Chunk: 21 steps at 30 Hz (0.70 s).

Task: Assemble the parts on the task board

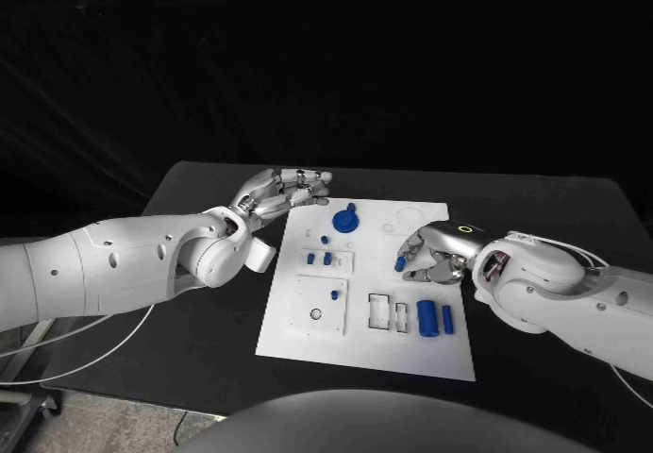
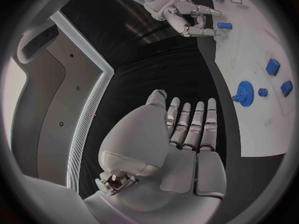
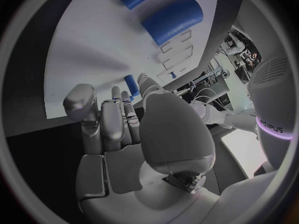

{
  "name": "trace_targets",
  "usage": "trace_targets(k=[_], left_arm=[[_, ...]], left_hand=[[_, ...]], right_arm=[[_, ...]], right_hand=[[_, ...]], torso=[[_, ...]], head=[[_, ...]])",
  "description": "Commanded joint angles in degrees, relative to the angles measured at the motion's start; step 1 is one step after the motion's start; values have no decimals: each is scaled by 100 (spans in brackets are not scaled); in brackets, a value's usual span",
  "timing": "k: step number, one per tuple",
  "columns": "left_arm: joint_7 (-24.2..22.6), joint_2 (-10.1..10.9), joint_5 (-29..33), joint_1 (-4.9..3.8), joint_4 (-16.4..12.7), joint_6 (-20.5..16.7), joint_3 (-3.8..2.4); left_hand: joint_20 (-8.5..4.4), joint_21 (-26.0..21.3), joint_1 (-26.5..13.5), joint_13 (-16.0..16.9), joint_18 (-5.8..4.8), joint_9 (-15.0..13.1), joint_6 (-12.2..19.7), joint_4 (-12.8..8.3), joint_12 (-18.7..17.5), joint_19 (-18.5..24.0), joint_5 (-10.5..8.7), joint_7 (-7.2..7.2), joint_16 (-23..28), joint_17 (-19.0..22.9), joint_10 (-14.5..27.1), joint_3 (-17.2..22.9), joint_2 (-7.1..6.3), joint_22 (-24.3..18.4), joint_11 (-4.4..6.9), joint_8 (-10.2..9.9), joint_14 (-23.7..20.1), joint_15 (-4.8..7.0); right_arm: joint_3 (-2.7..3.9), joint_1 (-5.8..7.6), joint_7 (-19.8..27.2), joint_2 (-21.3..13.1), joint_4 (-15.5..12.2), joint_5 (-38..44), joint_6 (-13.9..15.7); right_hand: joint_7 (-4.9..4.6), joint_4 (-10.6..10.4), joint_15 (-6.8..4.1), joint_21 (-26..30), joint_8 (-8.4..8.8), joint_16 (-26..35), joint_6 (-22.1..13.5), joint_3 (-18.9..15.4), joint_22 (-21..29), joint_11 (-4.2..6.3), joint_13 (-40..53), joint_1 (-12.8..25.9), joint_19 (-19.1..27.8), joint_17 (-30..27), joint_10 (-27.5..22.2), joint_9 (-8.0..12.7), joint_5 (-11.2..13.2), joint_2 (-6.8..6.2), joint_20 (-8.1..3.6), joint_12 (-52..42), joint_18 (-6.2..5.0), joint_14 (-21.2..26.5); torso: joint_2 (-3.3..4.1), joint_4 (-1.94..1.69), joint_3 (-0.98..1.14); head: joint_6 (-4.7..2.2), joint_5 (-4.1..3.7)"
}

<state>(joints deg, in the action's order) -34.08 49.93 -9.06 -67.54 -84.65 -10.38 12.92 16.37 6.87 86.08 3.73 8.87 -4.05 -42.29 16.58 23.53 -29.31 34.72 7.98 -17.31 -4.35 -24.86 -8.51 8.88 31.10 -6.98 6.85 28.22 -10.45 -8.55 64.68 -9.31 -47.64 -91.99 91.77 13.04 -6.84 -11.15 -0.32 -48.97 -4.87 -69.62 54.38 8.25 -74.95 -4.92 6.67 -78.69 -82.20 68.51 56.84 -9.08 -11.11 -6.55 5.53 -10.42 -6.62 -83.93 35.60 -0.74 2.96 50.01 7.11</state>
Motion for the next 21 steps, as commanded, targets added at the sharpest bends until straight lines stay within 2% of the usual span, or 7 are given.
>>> trace_targets(k=[1, 6, 10, 21], left_arm=[[-49, -6, -27, 25, 12, 68, -1], [6, -20, -25, 75, 38, 139, -2], [38, -29, -25, 110, 50, 177, -2], [85, -27, -25, 132, 62, 195, -2]], left_hand=[[20, 26, -2, -7, 43, 0, -16, 5, -10, -25, 19, 29, -3, 9, -2, 9, 32, -9, -35, 15, 0, -10], [22, 22, 7, -8, 40, 1, -16, -2, -15, -18, 21, 45, 13, 16, 2, 17, 37, -17, -59, 15, -27, -14], [22, 20, 10, -8, 38, 1, -17, -3, -17, -15, 21, 50, 17, 18, 3, 18, 37, -20, -65, 16, -33, -16], [22, 16, 34, -8, 35, 0, -25, -8, -20, -8, 33, 65, 19, 21, -1, 41, 57, -31, -89, 21, -35, -20]], right_arm=[[4, -57, 155, 66, 84, 124, 205], [4, -117, 194, 157, 169, 126, 267], [4, -143, 217, 222, 217, 125, 302], [5, -159, 277, 312, 309, 91, 390]], right_hand=[[-4, 54, 9, -30, -27, -37, 62, 14, -680, 1, -4, -88, -43, 22, 79, -8, -118, 9, -7, -50, 40, -229], [-7, 149, 30, 93, 28, 6, 20, 109, -655, -11, -25, -244, 0, -29, 170, 21, -419, 68, 6, -84, 24, -193], [10, 182, 41, 166, 48, 36, 13, 167, -640, -20, -49, -297, 32, -60, 199, 37, -534, 87, 14, -84, 13, -166], [0, 208, 14, 257, -8, 72, 176, 322, -621, 25, -59, -369, 80, -105, 472, 22, -607, 106, 6, -179, -8, -126]], torso=[[3, 2, 1], [0, 1, -3], [0, 2, -2], [-6, 2, -1]], head=[[-1, 7], [-1, -12], [-1, -13], [-1, 12]])
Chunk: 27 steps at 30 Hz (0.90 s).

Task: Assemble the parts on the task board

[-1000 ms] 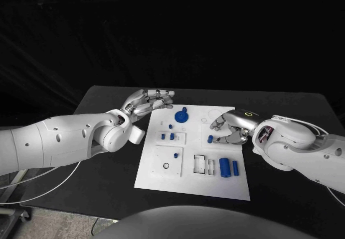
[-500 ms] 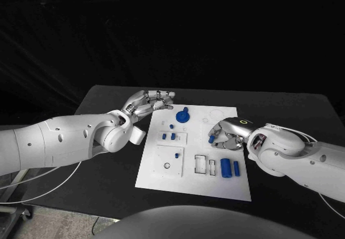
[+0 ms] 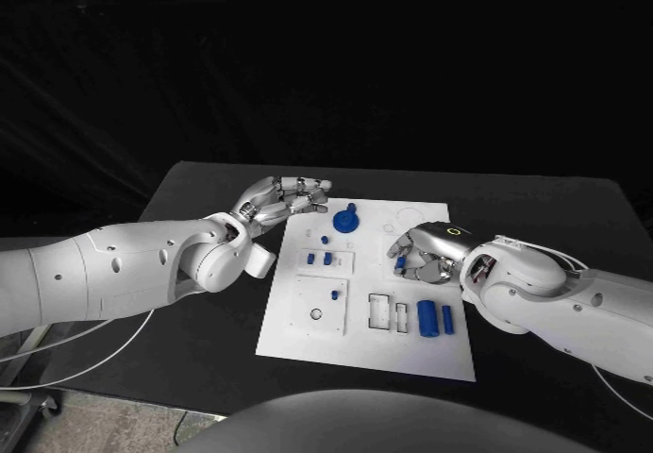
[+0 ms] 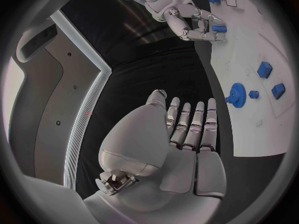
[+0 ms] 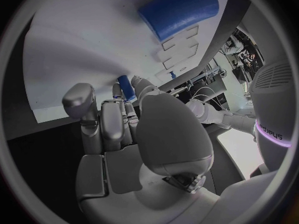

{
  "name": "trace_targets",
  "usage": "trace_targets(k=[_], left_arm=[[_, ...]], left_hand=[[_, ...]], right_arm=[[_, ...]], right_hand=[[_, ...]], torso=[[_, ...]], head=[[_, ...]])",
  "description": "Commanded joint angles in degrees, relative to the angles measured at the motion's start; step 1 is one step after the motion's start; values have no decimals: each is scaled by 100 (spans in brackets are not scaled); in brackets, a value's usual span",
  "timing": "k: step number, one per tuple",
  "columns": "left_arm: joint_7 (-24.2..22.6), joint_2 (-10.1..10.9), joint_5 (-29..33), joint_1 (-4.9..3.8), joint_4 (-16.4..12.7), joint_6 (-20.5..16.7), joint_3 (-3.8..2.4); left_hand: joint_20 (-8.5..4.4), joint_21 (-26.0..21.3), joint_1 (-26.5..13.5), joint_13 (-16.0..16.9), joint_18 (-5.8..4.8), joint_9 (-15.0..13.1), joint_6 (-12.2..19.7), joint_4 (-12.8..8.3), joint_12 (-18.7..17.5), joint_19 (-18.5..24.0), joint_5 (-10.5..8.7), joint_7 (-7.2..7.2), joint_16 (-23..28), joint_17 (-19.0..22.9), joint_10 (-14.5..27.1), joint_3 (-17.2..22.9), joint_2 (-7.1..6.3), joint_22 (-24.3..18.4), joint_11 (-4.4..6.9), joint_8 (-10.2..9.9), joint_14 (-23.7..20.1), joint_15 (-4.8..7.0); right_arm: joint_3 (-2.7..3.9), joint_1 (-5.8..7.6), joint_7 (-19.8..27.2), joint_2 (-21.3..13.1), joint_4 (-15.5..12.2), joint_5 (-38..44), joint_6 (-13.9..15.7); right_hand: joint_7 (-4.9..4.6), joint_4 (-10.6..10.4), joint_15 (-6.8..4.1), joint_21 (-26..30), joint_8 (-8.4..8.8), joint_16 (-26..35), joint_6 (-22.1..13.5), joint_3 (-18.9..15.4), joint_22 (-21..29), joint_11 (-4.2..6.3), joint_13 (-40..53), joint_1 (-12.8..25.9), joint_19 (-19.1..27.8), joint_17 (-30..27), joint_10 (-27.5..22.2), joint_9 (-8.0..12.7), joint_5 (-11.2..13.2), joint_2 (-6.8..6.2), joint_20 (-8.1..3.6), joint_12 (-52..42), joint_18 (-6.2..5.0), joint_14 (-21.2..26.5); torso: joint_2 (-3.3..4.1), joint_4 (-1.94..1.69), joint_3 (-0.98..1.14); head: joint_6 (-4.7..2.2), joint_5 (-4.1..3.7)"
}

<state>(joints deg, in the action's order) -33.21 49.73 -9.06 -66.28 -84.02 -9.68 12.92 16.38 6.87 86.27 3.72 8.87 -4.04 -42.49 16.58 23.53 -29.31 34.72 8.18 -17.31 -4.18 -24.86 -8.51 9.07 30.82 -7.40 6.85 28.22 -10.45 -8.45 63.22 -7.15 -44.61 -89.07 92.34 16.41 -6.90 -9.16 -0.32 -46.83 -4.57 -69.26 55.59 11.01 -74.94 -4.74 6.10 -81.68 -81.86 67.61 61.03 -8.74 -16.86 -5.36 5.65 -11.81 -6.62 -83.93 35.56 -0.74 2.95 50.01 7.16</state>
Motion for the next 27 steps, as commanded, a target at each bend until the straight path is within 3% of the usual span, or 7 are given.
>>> trace_targets(k=[1, 11, 22, 27], left_arm=[[5, -7, -25, 7, 1, 127, -3], [40, -27, -25, 13, 17, 147, -3], [83, -43, -25, 20, 38, 162, -3], [109, -48, -25, 21, 44, 166, -3]], left_hand=[[22, 16, 15, -7, 35, -1, -5, -8, -20, -8, 33, 45, 19, 5, -1, 41, 37, -4, -47, 21, -35, -20], [21, 16, 36, -6, 35, -1, -10, -14, -20, -7, 39, 55, 17, 6, -9, 60, 50, -11, -62, 24, -32, -19], [21, 16, 38, -6, 35, -1, -10, -14, -20, -7, 40, 57, 16, 6, -9, 61, 51, -11, -63, 24, -30, -19], [21, 20, 63, -5, 36, -1, -17, -7, -21, -13, 43, 71, 9, 6, -21, 96, 86, -22, -79, 29, -17, -26]], right_arm=[[-5, -14, 60, 11, 20, 33, 51], [-5, -15, 21, 3, 25, 46, -26], [-5, -20, -85, -14, -31, 416, -114], [-5, -22, -97, -14, -37, 390, -82]], right_hand=[[9, 14, 8, 64, -51, 46, 86, 65, -617, 16, -3, -82, 55, -27, 83, -20, -34, -15, -10, -50, -12, -120], [18, 61, -40, 267, -119, 154, 247, 217, -575, 77, -2, -163, 130, -135, 275, -77, -170, -44, -50, -100, -45, -62], [52, -2, -16, 513, -108, 287, 261, 225, -523, 53, -24, -46, 219, -265, 228, -101, -22, -125, -40, -52, -71, 10], [125, 42, -48, 602, -226, 333, 479, 282, -507, 89, -1, -101, 265, -307, 260, -185, -14, -87, -55, -94, -89, 47]], torso=[[-1, 3, 0], [-1, 6, 1], [3, 3, 0], [1, 3, 1]], head=[[-1, 8], [-1, 24], [-1, -3], [-1, 12]])
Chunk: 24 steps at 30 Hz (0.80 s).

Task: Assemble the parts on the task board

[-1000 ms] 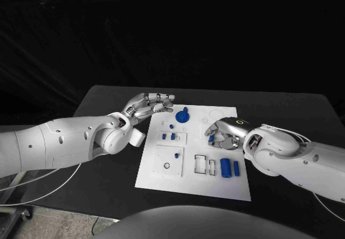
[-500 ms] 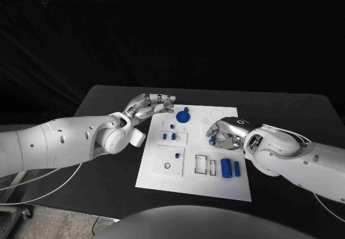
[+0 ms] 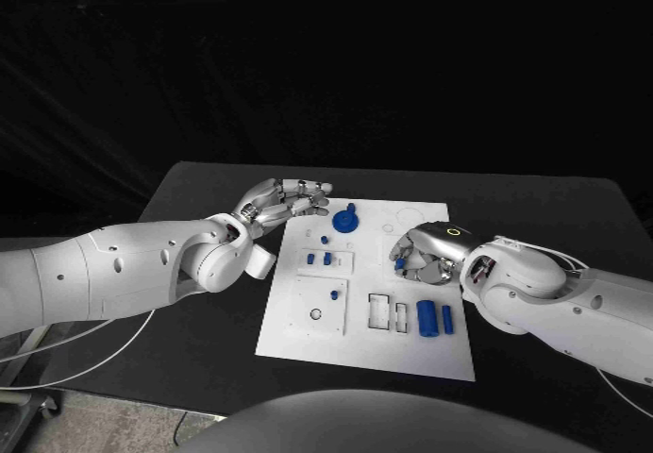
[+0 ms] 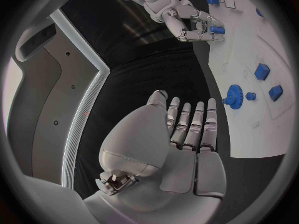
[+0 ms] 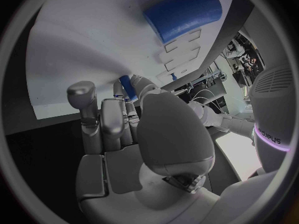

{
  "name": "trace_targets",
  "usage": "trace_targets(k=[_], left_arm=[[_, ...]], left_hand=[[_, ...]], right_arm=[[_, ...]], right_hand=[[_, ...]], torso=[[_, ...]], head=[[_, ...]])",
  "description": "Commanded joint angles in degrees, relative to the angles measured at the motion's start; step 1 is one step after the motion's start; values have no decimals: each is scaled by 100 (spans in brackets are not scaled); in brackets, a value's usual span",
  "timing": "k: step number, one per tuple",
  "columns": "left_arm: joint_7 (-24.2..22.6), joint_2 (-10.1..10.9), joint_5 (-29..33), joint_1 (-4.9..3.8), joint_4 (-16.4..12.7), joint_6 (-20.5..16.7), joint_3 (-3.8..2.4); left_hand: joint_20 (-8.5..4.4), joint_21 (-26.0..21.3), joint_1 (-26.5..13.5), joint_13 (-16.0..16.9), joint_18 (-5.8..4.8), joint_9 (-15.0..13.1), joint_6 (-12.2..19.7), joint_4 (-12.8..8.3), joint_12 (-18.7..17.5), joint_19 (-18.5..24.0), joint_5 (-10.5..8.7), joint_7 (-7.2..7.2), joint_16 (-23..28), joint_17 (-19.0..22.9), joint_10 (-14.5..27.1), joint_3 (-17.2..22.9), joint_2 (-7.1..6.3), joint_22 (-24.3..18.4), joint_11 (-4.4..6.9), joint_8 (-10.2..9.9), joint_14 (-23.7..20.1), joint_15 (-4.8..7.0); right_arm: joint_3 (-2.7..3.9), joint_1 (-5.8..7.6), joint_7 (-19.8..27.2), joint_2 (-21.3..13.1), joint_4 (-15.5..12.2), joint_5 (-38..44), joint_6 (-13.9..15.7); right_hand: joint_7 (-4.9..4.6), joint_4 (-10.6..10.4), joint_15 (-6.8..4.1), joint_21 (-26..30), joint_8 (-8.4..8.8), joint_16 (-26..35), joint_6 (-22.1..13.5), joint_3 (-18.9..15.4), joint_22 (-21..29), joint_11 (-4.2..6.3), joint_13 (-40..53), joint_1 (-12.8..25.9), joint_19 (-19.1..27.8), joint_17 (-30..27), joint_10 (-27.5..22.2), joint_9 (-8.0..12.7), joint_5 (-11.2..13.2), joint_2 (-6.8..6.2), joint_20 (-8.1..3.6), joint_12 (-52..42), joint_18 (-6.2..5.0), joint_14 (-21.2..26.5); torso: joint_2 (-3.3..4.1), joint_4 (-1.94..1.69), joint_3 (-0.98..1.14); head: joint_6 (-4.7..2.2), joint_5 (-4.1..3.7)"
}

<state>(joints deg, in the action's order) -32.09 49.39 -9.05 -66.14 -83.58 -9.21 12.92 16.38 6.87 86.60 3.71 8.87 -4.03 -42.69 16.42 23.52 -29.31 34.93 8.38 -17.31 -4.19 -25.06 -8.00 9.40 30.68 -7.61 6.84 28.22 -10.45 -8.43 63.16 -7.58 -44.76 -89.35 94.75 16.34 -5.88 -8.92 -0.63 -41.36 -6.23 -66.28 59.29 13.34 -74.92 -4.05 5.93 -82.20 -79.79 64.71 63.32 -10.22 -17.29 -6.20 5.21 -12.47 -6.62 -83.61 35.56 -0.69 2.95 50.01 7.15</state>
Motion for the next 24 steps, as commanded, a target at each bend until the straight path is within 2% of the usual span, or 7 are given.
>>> trace_targets(k=[1, 7, 12, 20, 24], left_arm=[[3, -13, -25, 6, -1, 119, -2], [21, -11, -25, 7, 1, 122, -2], [29, -17, -25, 9, 7, 130, -2], [47, -22, -25, 17, 8, 152, -2], [77, -15, -25, 24, 5, 152, -2]], left_hand=[[21, 20, 32, -4, 36, -2, 1, 9, -21, -14, 23, 52, 9, 6, -2, 49, 57, -8, -60, 29, -15, -27], [21, 23, 47, -3, 36, -3, -8, 12, -18, -18, 23, 60, 5, 6, -18, 74, 83, -16, -72, 35, -7, -29], [20, 26, 62, 2, 38, -4, -20, 13, -5, -22, 22, 68, -1, 6, -52, 100, 104, -24, -91, 41, 5, -29], [20, 29, 78, 6, 40, -3, -26, 11, 10, -26, 23, 74, -6, 6, -89, 122, 114, -31, -109, 45, 15, -26], [19, 30, 86, 7, 40, -3, -28, 10, 15, -27, 24, 77, -7, 6, -103, 131, 116, -34, -115, 46, 18, -23]], right_arm=[[-7, -16, -54, 3, -8, 113, -76], [-7, -17, -42, 7, 5, 12, -53], [-7, -18, 1, 8, 1, -19, 55], [-4, -13, 49, -7, -29, -89, 286], [4, 60, 62, -48, -104, -237, 337]], right_hand=[[26, 33, -19, 96, -96, 50, 167, 61, -501, 24, 22, -66, 72, -30, 39, -63, 24, 9, -13, -39, -95, 25], [38, 136, -28, 218, -315, 134, 432, 89, -479, 44, 61, -147, 123, -112, 102, -235, 17, 60, -23, -113, -110, 72], [59, 247, -73, 215, -536, 147, 606, 107, -483, 106, 102, -242, 128, -126, 243, -424, 18, 134, -53, -205, -115, 77], [24, 337, -105, 246, -664, 193, 578, 117, -478, 145, 123, -310, 137, -173, 328, -584, 11, 164, -86, -247, -119, 88], [9, 354, -104, 328, -685, 268, 554, 122, -461, 139, 123, -325, 160, -249, 327, -619, 4, 168, -90, -245, -129, 114]], torso=[[1, -2, 0], [-1, -3, 0], [0, -1, 0], [-3, 6, 3], [-6, -5, -1]], head=[[-1, 15], [-1, 20], [-1, 19], [-1, 56], [-1, 80]])
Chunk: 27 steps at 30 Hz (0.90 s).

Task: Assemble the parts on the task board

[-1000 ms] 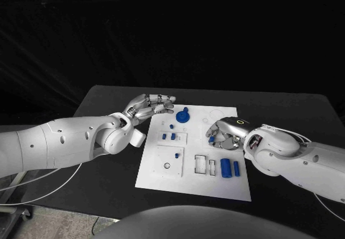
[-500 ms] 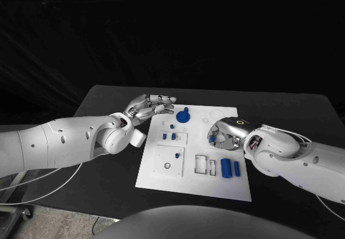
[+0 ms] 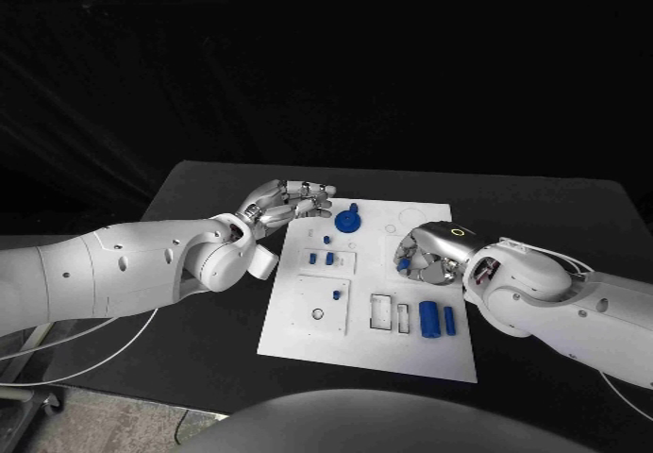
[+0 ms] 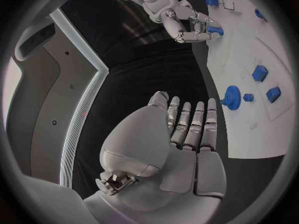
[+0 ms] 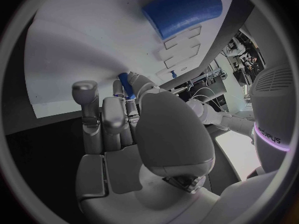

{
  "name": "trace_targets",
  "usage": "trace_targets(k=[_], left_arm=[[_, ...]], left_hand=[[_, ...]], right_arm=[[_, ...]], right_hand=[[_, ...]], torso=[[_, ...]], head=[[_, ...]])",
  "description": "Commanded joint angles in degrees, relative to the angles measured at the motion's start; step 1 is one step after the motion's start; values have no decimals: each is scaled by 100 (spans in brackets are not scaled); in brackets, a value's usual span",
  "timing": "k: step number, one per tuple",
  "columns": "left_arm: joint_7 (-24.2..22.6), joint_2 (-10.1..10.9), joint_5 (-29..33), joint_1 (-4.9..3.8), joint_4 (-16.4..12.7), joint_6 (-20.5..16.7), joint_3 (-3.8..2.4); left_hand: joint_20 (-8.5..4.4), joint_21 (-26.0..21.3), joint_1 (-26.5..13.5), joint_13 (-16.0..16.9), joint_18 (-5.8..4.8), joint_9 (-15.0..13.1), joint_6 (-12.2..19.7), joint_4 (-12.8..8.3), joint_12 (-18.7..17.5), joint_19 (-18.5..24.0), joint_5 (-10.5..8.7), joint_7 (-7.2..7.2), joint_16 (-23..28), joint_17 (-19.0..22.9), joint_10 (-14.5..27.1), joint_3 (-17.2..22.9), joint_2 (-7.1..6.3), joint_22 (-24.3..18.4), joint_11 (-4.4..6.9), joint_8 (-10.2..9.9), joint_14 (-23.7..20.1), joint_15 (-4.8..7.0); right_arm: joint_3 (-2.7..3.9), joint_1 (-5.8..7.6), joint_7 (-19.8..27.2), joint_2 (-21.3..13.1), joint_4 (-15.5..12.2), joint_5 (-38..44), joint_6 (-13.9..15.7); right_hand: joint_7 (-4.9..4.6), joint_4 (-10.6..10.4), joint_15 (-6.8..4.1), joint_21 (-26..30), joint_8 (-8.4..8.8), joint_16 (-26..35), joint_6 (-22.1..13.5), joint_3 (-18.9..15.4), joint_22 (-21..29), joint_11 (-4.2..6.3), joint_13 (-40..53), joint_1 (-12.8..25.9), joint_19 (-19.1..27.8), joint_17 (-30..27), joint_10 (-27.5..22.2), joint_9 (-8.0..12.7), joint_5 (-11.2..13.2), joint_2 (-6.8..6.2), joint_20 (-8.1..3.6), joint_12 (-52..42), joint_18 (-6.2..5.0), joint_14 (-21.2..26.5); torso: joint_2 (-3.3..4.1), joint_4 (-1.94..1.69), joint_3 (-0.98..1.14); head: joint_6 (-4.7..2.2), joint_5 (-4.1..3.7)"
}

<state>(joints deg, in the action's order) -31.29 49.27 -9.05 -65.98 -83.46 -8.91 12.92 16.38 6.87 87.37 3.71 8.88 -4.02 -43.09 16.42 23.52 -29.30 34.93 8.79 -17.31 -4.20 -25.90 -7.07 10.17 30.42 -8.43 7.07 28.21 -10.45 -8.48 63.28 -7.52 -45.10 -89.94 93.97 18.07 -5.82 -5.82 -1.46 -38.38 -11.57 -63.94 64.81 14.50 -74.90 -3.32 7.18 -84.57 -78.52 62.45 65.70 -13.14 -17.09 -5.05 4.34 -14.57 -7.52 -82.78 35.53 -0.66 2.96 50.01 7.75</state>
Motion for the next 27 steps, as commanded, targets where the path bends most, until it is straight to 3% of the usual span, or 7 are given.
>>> trace_targets(k=[1, 9, 13, 21, 27], left_arm=[[10, -2, -25, 10, -9, 124, -2], [87, -7, -25, 15, -2, 147, -2], [96, -18, -25, 16, 8, 148, -2], [48, -33, -25, 22, 20, 126, -2], [-11, -66, -25, 39, 54, 101, -2]], left_hand=[[20, 30, 12, 8, 40, -4, 12, 9, 17, -28, 25, 37, -7, 6, -24, 42, 40, -9, -35, 24, 18, -22], [19, 31, 39, 11, 41, -5, -8, 7, 34, -26, 30, 57, -9, 8, -70, 74, 40, -23, -71, 36, 24, -15], [19, 31, 43, 11, 41, -6, -13, 7, 36, -26, 31, 61, -9, 9, -78, 80, 40, -25, -77, 39, 25, -14], [19, 32, 50, 11, 42, -6, -15, 6, 39, -27, 32, 63, -8, 9, -85, 87, 39, -28, -83, 41, 25, -11], [19, 33, 57, 11, 43, -6, -16, 4, 41, -29, 36, 65, -9, 10, -92, 94, 40, -29, -86, 42, 26, -5]], right_arm=[[12, 116, 42, -35, -88, -322, 147], [15, 519, -176, -223, -455, -1292, -127], [16, 645, -256, -321, -703, -1433, -276], [15, 703, -247, -293, -1169, -1469, -819], [16, 673, -353, 141, -1374, -713, -1251]], right_hand=[[-1, 46, -19, 60, -157, 62, -7, 6, -456, 62, -3, -88, 42, -49, 87, -339, -15, 54, -3, -32, -42, 43], [-30, 55, 1, 264, -175, 161, -95, 5, -415, 37, -8, -87, 108, -139, 55, -397, -9, 73, 6, -11, -64, 91], [-36, 66, 4, 328, -180, 209, -122, 10, -402, 37, -6, -98, 131, -184, 66, -414, -17, 82, 9, -16, -72, 114], [-57, 101, 7, 95, -187, 52, -206, 20, -455, 29, -6, -121, 79, -26, 63, -463, -116, 84, 11, -8, -39, 57], [-55, 112, 3, -108, -194, -84, -244, 13, -499, 34, 0, -105, 11, 93, 88, -498, -153, 75, 10, -16, -12, -12]], torso=[[-2, -9, -2], [1, -8, -5], [-2, -2, -5], [3, 0, 4], [-2, -6, -1]], head=[[-1, 22], [-1, 21], [-1, 28], [-1, 8], [-1, -36]])
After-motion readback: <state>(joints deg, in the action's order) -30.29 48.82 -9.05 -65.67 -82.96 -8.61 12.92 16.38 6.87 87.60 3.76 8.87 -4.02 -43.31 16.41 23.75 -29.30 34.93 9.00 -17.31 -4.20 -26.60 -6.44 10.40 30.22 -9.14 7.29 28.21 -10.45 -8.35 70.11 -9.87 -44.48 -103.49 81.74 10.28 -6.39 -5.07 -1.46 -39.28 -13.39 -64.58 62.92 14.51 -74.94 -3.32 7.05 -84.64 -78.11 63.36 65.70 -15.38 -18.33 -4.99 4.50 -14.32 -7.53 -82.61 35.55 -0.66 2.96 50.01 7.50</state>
